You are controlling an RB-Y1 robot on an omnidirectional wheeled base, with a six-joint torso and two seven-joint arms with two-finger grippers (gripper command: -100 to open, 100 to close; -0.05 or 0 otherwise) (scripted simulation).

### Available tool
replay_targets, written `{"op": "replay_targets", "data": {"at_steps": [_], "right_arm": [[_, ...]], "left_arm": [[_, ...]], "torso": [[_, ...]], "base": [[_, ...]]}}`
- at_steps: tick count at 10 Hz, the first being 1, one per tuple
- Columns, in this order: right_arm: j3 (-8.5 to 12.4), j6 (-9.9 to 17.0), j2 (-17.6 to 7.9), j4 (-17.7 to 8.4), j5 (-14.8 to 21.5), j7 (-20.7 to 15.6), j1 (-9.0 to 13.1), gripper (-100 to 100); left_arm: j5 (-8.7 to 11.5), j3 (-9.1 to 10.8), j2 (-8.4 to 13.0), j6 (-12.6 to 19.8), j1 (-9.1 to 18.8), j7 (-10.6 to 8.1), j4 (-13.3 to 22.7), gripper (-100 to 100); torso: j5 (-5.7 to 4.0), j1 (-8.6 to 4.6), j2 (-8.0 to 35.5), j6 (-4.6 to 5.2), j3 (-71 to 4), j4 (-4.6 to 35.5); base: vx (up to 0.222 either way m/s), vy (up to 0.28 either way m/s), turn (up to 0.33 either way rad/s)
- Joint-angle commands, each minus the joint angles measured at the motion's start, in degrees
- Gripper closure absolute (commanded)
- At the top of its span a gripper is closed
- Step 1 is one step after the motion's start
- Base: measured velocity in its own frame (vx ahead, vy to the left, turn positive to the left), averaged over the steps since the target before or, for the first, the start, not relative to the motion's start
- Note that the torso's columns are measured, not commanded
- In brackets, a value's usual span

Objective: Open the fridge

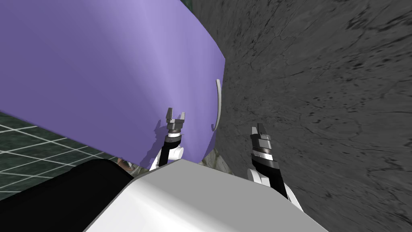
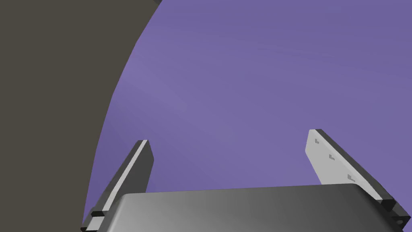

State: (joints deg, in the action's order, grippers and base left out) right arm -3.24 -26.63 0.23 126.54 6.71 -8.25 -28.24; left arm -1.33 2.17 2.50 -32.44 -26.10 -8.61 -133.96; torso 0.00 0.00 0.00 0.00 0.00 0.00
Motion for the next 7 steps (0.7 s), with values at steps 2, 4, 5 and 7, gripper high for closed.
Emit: {"op": "replay_targets", "data": {"at_steps": [2,4,5,7], "right_arm": [[0.0,0.0,0.0,0.0,0.0,0.0,0.0,0],[0.0,0.0,0.0,0.01,0.0,0.0,0.0,0],[0.0,0.0,0.0,0.01,0.0,0.0,0.0,0],[0.0,-0.01,0.0,0.02,0.0,0.0,0.0,0]], "left_arm": [[0.0,0.0,0.0,0.0,0.0,0.0,0.0,0],[0.0,0.0,0.0,0.0,0.0,0.0,-0.01,0],[0.0,0.0,0.0,0.0,0.0,0.0,-0.01,0],[0.0,0.0,0.0,0.0,0.0,0.0,-0.01,0]], "torso": [[0.0,0.0,5.97,0.0,-12.0,6.0],[0.0,0.0,14.22,0.0,-28.5,14.24],[0.0,0.0,18.45,0.0,-36.92,18.46],[0.0,0.0,26.93,0.0,-53.81,26.91]], "base": [[0.0,0.0,0.0],[0.0,0.0,0.0],[0.0,0.0,0.0],[0.0,0.0,0.0]]}}
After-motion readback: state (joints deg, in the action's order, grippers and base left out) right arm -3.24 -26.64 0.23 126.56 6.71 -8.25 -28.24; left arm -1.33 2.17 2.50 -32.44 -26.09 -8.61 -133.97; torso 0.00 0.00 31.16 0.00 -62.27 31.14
